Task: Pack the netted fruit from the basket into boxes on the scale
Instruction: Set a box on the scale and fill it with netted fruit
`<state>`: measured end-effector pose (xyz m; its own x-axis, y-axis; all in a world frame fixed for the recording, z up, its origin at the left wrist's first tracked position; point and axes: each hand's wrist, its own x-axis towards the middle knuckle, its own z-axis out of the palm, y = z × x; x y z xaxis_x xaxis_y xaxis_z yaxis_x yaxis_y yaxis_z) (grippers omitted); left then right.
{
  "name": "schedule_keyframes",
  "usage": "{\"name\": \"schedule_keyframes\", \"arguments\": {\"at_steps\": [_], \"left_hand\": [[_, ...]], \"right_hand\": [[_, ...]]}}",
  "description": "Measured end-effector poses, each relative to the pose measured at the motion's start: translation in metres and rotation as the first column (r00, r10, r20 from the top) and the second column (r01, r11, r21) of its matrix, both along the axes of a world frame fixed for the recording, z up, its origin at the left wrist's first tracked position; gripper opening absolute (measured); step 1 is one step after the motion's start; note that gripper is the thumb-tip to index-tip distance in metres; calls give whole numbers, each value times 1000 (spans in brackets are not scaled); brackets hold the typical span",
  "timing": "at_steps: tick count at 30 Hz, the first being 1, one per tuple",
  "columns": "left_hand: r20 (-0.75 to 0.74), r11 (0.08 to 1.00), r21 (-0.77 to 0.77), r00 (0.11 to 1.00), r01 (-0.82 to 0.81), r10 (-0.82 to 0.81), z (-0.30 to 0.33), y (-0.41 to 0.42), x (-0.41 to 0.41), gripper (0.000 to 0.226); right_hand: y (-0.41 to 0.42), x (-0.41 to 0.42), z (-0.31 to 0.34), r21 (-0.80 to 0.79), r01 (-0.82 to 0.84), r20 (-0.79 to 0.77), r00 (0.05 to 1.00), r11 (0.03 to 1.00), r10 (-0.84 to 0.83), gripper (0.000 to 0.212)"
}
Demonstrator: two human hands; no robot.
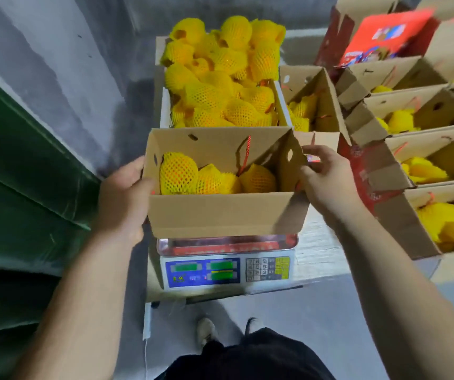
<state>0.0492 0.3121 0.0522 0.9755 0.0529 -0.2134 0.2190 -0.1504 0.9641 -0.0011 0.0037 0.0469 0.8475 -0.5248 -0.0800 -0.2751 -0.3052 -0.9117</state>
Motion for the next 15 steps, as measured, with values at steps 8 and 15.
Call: {"name": "schedule_keyframes", "arguments": {"at_steps": [8,15], "left_hand": [[33,991,10,990,-137,136,-12,22,-31,28],[32,982,90,986,-164,161,-34,30,-133,22]], "right_hand": [[22,-39,-14,-148,44,14,999,988,-43,53],[96,-136,-60,70,-10,69,998,998,6,49]]}}
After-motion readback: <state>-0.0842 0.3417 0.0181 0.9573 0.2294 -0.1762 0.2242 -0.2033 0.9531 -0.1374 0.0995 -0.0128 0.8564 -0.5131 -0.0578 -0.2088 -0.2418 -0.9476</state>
